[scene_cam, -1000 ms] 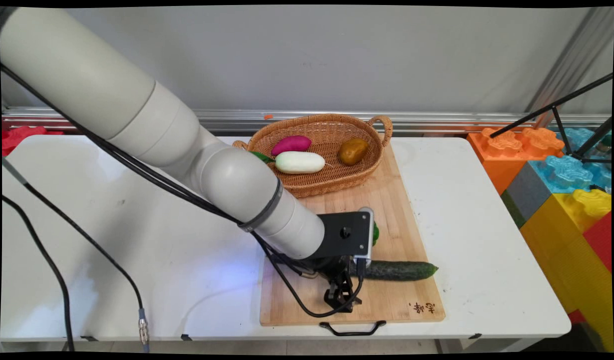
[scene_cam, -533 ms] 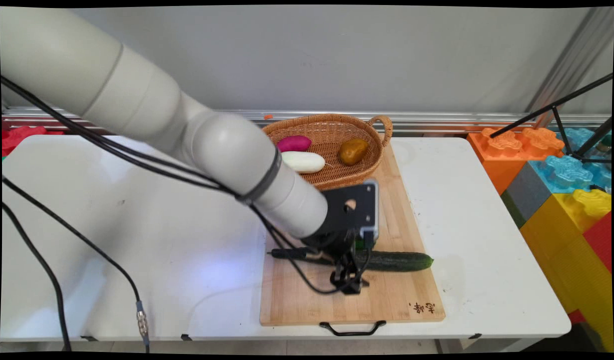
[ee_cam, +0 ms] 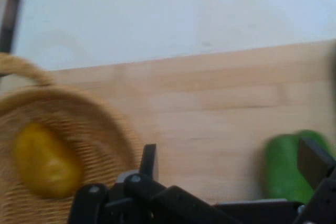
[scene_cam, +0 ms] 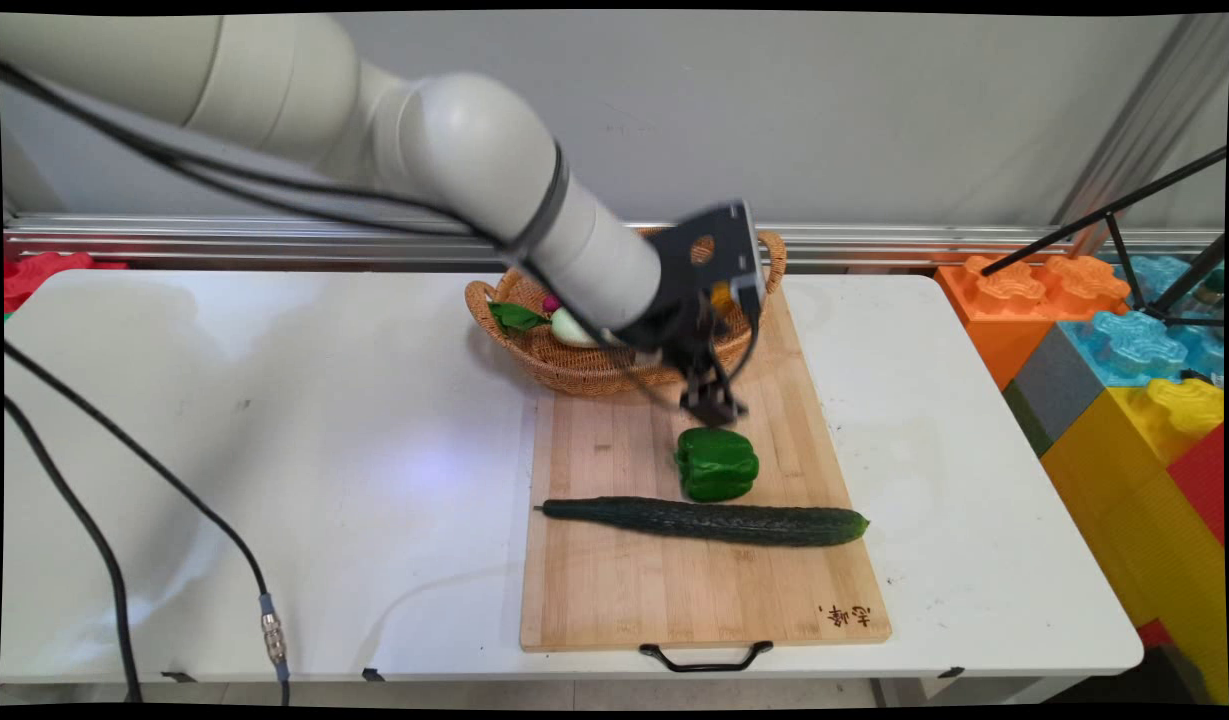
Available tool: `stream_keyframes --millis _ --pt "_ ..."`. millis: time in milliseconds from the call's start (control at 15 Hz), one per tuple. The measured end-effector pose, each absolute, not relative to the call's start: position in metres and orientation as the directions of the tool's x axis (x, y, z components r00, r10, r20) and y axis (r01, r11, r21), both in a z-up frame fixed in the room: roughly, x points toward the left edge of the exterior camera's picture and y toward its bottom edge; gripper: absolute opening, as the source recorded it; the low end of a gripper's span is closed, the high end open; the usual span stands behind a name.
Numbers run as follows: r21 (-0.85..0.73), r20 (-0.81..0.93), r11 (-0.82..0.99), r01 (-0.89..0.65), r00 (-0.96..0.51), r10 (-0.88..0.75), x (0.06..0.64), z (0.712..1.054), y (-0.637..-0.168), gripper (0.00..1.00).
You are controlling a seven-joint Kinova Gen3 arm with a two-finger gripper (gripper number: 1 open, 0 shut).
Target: Pick up the potato from the vegetable basket
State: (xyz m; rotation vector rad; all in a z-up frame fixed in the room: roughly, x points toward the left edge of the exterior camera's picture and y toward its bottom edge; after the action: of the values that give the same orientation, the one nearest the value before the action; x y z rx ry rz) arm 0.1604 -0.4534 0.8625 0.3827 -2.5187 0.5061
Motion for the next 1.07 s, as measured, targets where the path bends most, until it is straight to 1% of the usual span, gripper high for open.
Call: stream_keyframes --millis 267,467,667,800,1067 --pt "-0.302 0.580 0.824 -0.479 -0.779 -0.239 0.176 0.869 -0.504 1.00" --pt "-0.291 0.597 0.768 -0.571 -0.736 -0.321 0.188 0.866 -0.539 1.00" --pt "-0.239 0.612 0.709 -0.664 -0.670 -0.420 0.198 0.854 -0.567 1.00" --pt "-0.201 0.619 0.662 -0.723 -0.617 -0.486 0.205 0.840 -0.584 1.00" --pt "-0.117 0.619 0.593 -0.797 -0.525 -0.584 0.211 0.808 -0.605 1.00"
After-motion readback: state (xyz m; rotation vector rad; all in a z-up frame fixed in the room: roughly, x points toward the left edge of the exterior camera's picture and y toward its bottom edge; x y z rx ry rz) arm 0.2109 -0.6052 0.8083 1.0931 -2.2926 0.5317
